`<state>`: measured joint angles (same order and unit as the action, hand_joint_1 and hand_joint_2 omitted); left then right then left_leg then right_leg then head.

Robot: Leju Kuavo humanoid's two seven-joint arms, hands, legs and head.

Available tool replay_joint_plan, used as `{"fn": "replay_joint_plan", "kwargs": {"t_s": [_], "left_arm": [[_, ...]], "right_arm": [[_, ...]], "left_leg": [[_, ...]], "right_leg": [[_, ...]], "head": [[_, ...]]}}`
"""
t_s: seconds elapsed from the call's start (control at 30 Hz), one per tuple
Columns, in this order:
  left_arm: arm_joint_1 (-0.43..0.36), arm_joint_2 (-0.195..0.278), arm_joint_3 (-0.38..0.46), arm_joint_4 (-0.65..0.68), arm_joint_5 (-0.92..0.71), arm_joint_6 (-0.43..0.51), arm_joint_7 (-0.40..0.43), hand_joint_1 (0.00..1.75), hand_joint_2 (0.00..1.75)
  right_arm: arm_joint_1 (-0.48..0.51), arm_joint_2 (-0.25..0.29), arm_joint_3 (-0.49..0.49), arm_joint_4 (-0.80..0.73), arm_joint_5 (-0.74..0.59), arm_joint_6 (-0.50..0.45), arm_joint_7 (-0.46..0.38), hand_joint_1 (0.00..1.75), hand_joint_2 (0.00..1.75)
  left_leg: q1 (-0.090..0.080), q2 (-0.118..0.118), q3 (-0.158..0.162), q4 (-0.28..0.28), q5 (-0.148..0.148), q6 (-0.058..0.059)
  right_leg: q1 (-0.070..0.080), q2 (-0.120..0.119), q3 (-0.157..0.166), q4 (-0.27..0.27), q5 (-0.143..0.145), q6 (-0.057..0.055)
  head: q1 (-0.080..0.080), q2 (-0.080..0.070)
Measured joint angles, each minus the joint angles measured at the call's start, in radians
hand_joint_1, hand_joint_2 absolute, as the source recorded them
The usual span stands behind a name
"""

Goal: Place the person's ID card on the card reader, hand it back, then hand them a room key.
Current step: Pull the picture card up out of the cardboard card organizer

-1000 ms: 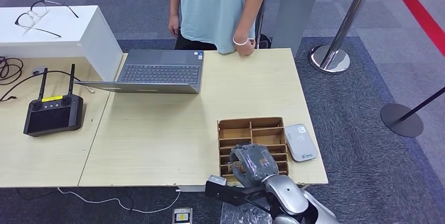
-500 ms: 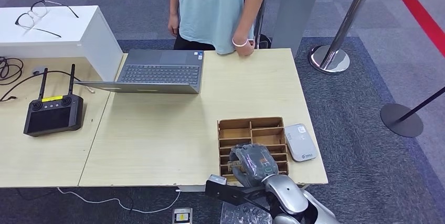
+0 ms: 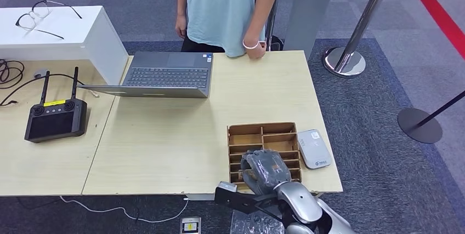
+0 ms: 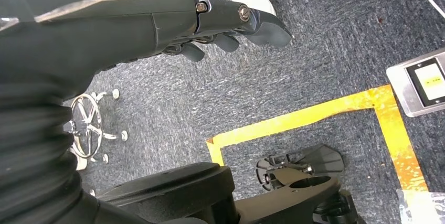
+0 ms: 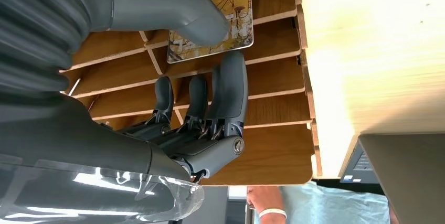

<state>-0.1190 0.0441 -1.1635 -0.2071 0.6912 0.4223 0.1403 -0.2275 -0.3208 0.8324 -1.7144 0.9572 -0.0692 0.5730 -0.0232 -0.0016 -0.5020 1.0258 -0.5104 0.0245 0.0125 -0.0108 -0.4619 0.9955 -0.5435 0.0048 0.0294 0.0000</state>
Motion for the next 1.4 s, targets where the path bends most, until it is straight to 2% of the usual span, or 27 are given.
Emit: {"fn": "replay_joint_plan", "kwargs": {"t_s": [0.47, 1.4], "left_arm": [[0.0, 0.0, 0.0, 0.0, -0.003, 0.0, -0.001, 0.0, 1.75], [0.0, -0.001, 0.0, 0.0, -0.006, 0.0, 0.0, 0.0, 1.75]], "right_arm": [[-0.016, 0.005, 0.0, -0.001, -0.004, -0.004, 0.0, 0.96, 1.75], [-0.027, 0.013, 0.008, 0.045, -0.025, -0.015, -0.009, 1.01, 1.75]], "left_leg": [[0.0, 0.0, 0.0, 0.0, 0.0, 0.0], [0.0, 0.0, 0.0, 0.0, 0.0, 0.0]], "right_leg": [[0.0, 0.0, 0.0, 0.0, 0.0, 0.0], [0.0, 0.0, 0.0, 0.0, 0.0, 0.0]], "head": [[0.0, 0.0], [0.0, 0.0]]}}
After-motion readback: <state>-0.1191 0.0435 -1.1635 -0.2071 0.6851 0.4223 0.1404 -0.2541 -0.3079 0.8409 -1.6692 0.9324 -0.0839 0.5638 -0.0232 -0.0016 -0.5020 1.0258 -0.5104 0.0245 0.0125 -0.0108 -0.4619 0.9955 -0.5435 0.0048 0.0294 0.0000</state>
